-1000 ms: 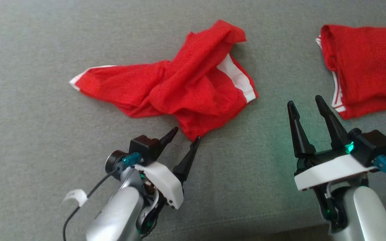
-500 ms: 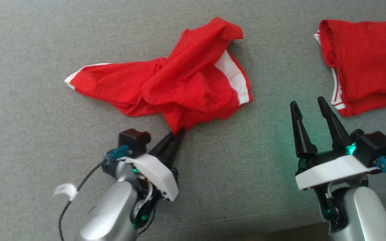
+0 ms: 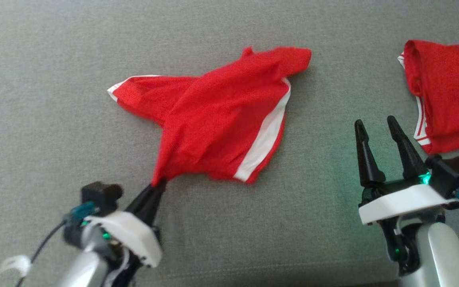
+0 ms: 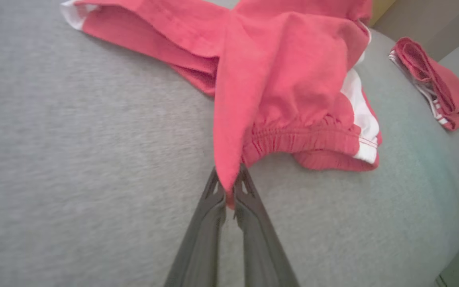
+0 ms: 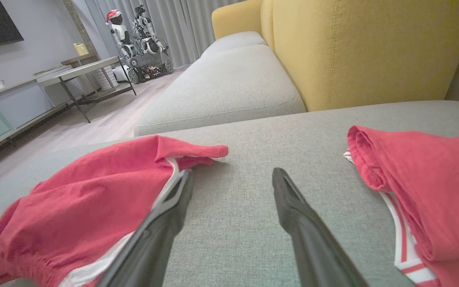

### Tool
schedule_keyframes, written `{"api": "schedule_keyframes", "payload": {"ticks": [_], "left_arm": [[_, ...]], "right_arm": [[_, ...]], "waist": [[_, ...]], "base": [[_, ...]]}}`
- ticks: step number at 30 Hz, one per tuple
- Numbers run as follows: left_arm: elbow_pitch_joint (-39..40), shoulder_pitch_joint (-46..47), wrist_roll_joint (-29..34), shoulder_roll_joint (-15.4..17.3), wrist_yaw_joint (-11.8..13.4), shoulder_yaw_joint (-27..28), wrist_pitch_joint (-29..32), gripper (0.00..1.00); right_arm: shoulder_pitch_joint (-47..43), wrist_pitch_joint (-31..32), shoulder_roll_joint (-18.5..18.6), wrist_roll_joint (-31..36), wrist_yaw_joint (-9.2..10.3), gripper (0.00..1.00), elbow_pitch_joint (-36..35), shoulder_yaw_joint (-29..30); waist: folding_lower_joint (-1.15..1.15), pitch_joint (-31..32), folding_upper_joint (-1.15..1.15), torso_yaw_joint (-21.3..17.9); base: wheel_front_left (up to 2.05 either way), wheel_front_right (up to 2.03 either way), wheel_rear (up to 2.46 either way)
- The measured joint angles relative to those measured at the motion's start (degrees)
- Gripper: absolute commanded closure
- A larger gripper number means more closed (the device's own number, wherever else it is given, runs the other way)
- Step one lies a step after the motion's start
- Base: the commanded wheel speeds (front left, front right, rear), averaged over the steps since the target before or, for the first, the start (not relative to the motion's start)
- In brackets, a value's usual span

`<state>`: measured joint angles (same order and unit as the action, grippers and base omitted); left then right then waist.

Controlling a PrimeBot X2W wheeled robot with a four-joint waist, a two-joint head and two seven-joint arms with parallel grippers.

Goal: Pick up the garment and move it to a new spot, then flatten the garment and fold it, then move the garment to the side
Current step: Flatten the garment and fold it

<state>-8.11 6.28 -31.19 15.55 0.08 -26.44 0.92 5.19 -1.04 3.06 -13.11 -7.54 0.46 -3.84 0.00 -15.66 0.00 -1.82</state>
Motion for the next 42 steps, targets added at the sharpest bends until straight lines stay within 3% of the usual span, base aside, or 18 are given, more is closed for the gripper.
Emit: {"api": "schedule_keyframes", "payload": {"ticks": [1,5,11,18,19,20,21,26,33,42], "left_arm": [[0.0,0.0,0.0,0.0,0.0,0.0,0.0,1.0],[4.1,-2.8,0.0,6.0,2.7,4.3,2.2,1.0],[5.6,-2.8,-0.2,8.4,5.3,8.0,3.3,1.0],[1.4,-0.6,-1.0,8.7,5.4,9.1,2.2,1.0],[0.5,0.0,-1.4,8.5,5.4,9.3,1.6,0.65],[-0.1,0.5,-1.5,8.2,5.4,9.5,1.1,0.04],[-0.8,1.0,-1.5,7.7,5.4,9.7,0.5,0.0],[-1.9,1.2,-2.3,4.9,5.5,10.2,-3.3,0.0],[1.3,-0.5,-2.0,1.6,9.1,12.1,-11.4,0.0],[9.5,-1.6,6.0,-1.0,13.8,12.4,-15.2,0.0]], "right_arm": [[0.0,0.0,0.0,0.0,0.0,0.0,0.0,0.0],[-0.4,0.6,0.0,0.0,0.0,0.0,-0.1,0.6],[-1.4,1.1,-0.1,-0.6,0.0,0.0,-0.3,0.6],[-1.3,1.1,-0.3,-1.1,0.0,0.0,-0.5,0.7],[-1.3,1.1,-0.3,-1.1,0.0,0.0,-0.5,0.7],[-1.3,1.2,-0.3,-1.1,0.0,0.0,-0.5,0.7],[-1.4,1.2,-0.3,-1.1,0.0,0.0,-0.5,0.7],[-1.4,1.6,-0.3,-1.1,0.0,0.0,-0.7,0.7],[-2.5,1.7,-0.3,-0.7,0.0,0.0,-1.5,1.0],[-2.5,2.8,-0.3,0.6,0.0,0.0,-2.3,1.9]], "waist": [[0.0,0.0,0.0,0.0],[0.0,1.0,0.0,0.6],[0.0,1.6,0.0,0.2],[0.0,1.7,0.0,-1.1],[0.0,1.7,0.0,-1.3],[0.0,1.8,0.0,-1.6],[0.0,1.9,0.0,-1.7],[0.0,2.7,0.0,-2.1],[0.0,4.3,0.0,-1.1],[0.0,6.7,0.0,0.2]], "base": [[0.0,0.0,0.0],[0.0,0.0,0.0],[0.0,0.0,0.0],[0.0,0.0,0.0],[0.0,0.0,0.0],[0.0,0.0,0.0],[0.0,0.0,0.0],[0.0,0.0,0.0],[0.0,0.0,0.0],[0.0,0.0,0.0]]}}
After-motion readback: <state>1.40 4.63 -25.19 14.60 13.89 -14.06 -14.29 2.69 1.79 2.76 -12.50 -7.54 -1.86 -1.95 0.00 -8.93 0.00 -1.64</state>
